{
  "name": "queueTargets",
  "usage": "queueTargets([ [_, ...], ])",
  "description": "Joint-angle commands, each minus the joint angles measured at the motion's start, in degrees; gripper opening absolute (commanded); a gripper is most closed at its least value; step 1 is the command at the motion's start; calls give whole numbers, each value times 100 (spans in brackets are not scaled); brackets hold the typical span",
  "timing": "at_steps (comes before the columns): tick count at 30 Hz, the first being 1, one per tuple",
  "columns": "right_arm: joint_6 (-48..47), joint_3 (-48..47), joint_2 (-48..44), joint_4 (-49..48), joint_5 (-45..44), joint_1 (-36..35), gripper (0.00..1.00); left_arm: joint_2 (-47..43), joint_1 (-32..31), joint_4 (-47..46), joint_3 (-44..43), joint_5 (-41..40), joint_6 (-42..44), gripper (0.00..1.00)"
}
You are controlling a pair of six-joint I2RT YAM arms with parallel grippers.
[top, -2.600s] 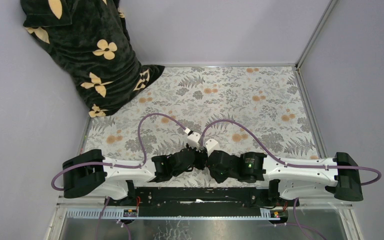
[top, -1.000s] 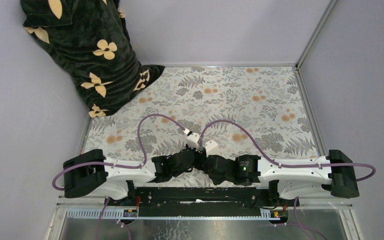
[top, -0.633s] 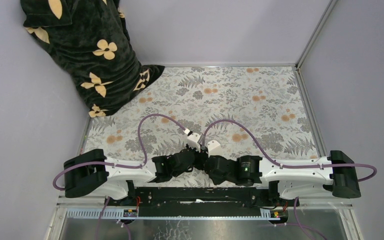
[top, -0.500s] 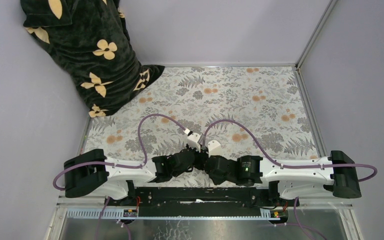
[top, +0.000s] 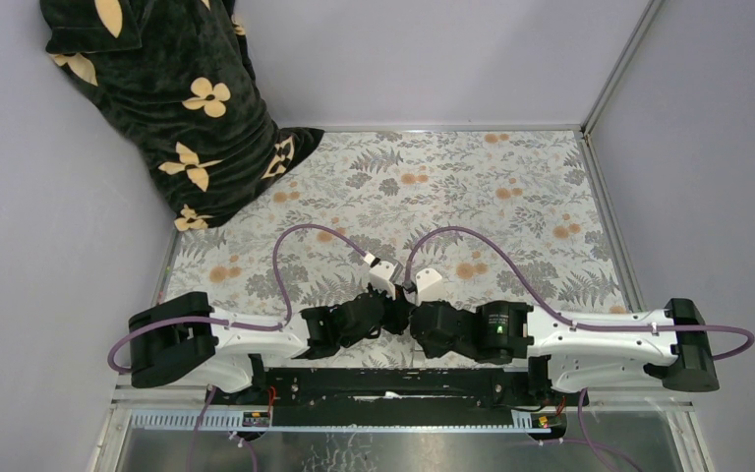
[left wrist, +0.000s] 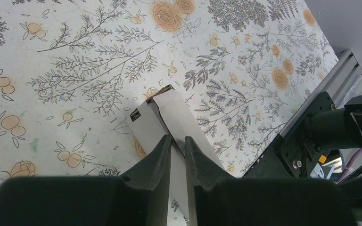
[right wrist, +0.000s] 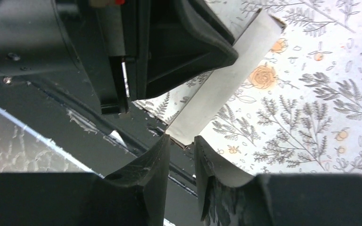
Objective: Fold the paper box
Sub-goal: Close the paper box at the center of the board.
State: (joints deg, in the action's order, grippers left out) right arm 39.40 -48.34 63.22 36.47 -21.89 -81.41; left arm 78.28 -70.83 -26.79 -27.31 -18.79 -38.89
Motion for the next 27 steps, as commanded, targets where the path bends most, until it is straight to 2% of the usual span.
queueTargets([
  [1,221,-337,154,441,-730,-51,34,266,-50,780,117,147,57,22],
  [7,439,-289,180,431,-1190,-4,35,262,-54,758,145,144,49,22],
  [18,-30,-344,795,-34,-1046,400,34,279,-54,774,129,147,74,21],
  [27,-149,-53,760,-458,-812,771,38,262,-54,771,123,156,90,21],
])
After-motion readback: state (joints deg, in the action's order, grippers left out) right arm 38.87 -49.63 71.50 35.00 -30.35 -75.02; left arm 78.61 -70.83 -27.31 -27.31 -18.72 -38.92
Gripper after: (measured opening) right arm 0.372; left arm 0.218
